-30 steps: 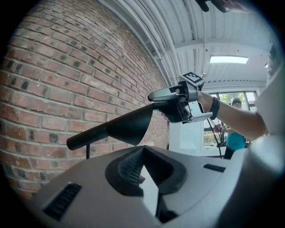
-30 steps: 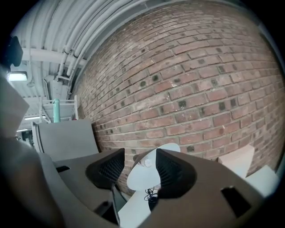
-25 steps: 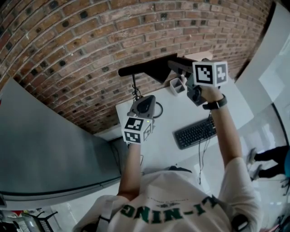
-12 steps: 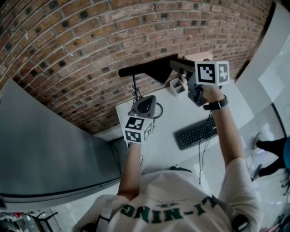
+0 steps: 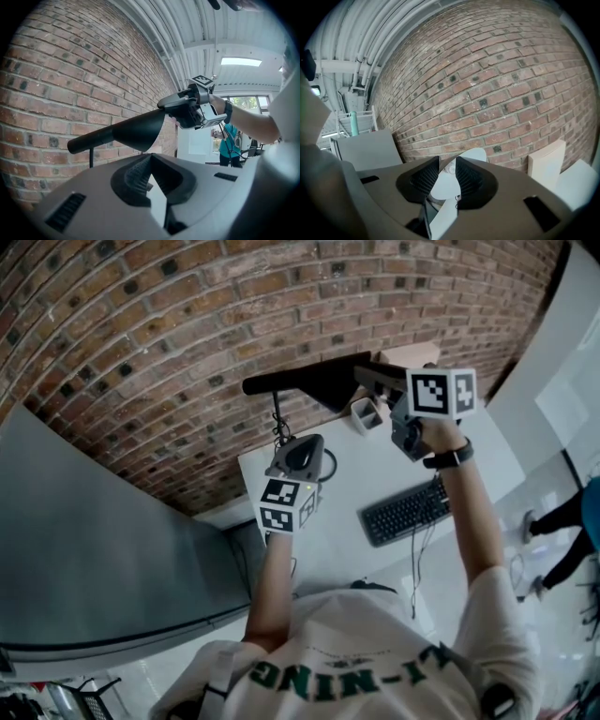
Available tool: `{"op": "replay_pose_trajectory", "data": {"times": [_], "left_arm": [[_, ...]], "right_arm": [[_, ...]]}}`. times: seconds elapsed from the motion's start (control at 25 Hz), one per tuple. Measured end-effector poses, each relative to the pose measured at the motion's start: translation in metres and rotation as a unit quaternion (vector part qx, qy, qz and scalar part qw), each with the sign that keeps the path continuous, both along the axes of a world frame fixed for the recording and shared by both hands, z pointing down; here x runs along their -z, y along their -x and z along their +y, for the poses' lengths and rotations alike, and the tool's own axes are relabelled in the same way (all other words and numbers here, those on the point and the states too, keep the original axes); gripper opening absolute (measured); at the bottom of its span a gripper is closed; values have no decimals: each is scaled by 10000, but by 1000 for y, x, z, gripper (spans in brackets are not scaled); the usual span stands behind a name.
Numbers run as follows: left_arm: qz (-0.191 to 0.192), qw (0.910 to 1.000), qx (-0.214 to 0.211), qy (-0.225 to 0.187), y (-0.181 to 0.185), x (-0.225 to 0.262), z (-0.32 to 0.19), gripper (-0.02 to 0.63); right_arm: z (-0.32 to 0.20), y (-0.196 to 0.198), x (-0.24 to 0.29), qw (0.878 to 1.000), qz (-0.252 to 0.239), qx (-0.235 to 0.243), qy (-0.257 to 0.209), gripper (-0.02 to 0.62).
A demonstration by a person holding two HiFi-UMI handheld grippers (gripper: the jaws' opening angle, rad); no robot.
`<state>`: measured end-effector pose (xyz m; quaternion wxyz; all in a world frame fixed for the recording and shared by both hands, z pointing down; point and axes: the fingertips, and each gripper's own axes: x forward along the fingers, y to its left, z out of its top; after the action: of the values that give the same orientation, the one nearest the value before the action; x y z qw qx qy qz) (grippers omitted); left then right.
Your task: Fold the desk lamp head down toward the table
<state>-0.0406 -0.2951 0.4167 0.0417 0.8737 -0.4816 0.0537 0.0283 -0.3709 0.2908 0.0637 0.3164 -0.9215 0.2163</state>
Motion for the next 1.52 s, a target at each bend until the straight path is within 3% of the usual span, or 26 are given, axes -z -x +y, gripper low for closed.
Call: {"op": "replay_pose_trajectory", "data": {"times": [0.52,0.72,1.52], "left_arm": [[32,10000,5,26,-2,-1,-1,-8],[51,10000,-18,-3,-2,4,-2,-8],[-5,9999,-52,162,-9,-7,-2,-8]], "right_arm": [[3,-11,-13,9997,227,-96,-3,109],[3,-10,-22,9999,15,-56,137,106],[3,-24,-56,9992,159,-191,298,106]]}}
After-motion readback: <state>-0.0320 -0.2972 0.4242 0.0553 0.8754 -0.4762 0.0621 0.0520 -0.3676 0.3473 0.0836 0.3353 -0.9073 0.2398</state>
